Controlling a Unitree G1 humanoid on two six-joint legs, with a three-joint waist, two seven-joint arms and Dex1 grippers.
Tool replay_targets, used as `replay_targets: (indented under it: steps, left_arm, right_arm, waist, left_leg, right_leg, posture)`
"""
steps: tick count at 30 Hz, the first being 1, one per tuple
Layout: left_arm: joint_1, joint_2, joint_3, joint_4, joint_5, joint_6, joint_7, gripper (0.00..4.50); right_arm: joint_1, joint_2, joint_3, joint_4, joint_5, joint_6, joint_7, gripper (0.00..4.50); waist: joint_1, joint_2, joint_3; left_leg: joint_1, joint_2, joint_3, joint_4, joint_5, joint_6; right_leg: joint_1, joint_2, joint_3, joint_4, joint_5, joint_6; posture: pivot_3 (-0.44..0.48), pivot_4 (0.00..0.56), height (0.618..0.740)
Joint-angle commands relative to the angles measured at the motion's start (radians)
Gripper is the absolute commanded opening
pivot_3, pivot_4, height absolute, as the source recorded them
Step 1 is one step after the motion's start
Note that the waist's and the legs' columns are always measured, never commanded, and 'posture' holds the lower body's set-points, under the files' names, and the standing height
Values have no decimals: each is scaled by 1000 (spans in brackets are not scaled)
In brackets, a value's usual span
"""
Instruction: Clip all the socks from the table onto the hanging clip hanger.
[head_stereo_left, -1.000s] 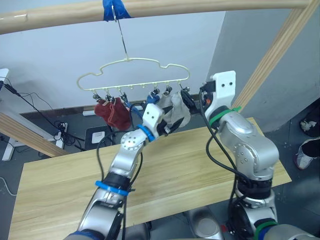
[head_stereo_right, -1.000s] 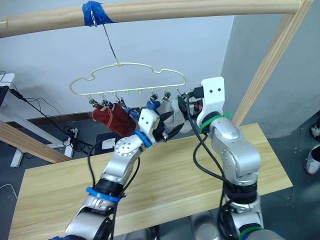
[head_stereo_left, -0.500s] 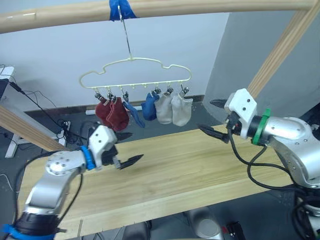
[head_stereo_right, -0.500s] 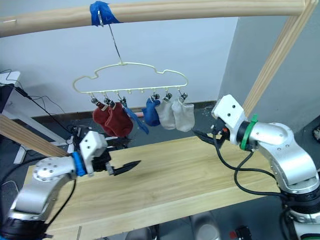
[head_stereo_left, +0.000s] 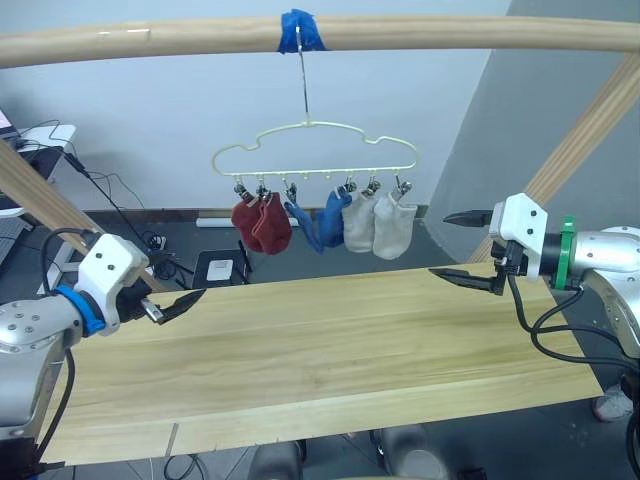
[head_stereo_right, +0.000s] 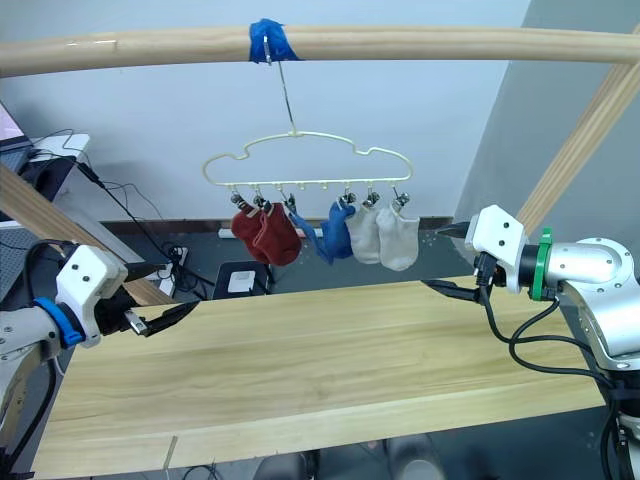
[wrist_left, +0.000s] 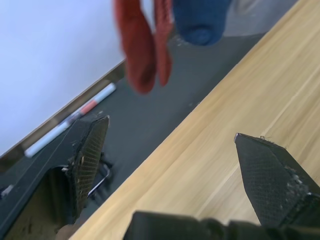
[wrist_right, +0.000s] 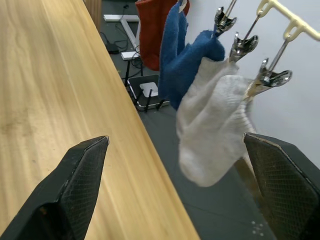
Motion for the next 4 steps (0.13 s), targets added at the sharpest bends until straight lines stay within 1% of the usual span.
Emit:
replay_targets:
  steps: [1, 4]
  left_arm:
    - [11, 5, 52, -13, -13, 6, 7, 4466]
    - [4, -1, 47, -11, -19, 22, 14, 4466]
  right_arm:
    - [-14, 2, -2, 12, -21, -54, 14, 4500]
    - [-25, 10, 7, 37, -36, -79, 20, 4500]
  waist:
    - [8, -1, -7]
    - [19, -3, -17]
  left_leg:
    - [0, 0, 0, 0, 0, 0]
    - [1, 1, 0, 1, 0, 0]
  right_leg:
    - [0, 0, 0, 0, 0, 0]
    - [1, 0, -1, 0, 0, 0]
  posture:
    - [-76, 57, 739]
    - [-73, 54, 739]
